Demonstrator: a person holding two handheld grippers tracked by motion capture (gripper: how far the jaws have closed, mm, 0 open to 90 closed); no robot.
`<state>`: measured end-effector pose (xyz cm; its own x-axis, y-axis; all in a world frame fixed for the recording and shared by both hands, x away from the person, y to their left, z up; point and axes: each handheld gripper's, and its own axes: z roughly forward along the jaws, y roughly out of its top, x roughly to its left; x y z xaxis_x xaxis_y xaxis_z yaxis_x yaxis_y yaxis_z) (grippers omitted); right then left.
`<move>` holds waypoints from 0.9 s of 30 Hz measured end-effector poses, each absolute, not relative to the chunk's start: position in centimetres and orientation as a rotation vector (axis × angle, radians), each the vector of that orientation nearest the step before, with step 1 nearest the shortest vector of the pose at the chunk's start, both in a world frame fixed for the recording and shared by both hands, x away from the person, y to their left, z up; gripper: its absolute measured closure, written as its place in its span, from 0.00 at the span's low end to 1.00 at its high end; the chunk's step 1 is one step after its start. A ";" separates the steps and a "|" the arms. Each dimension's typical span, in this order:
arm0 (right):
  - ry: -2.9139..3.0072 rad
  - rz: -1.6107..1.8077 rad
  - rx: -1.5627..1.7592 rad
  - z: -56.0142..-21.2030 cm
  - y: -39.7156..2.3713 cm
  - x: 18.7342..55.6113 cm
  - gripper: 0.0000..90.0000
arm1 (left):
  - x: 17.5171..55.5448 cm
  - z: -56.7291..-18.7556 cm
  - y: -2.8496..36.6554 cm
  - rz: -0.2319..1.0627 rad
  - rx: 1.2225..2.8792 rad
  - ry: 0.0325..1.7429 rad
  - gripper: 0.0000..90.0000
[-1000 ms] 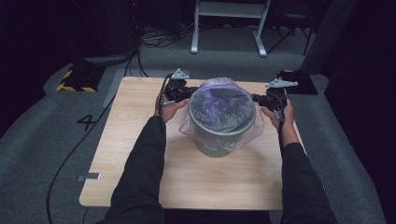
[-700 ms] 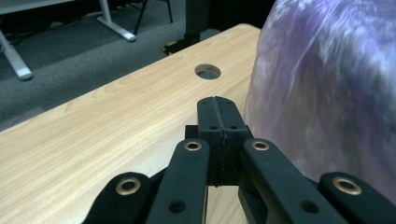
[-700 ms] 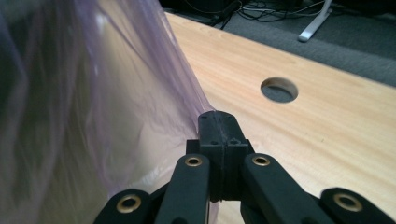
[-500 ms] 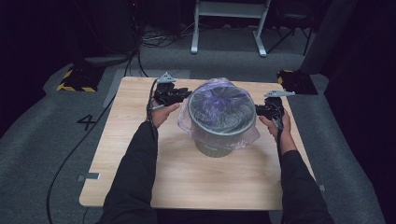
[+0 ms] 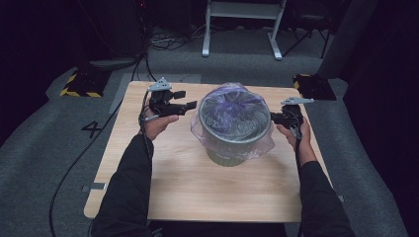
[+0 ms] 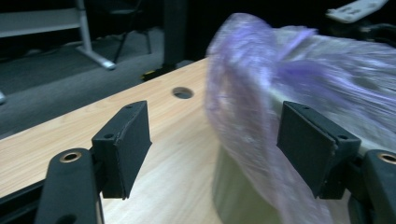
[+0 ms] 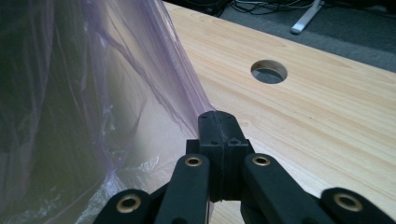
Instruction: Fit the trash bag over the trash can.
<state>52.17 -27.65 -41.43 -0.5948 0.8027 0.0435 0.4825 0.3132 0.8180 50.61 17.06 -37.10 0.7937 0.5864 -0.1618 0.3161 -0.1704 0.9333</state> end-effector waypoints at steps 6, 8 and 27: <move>2.194 1.184 1.131 -40.8 -27.9 52.0 1.00 | 50.0 -37.8 16.1 0.282 1.852 0.653 0.27; 2.189 1.188 1.124 -40.6 -27.9 51.9 1.00 | 50.0 -37.9 16.0 0.274 1.845 0.650 0.31; 2.157 1.236 1.053 -39.9 -26.9 51.4 1.00 | 51.7 -38.7 14.2 0.349 1.805 0.688 1.00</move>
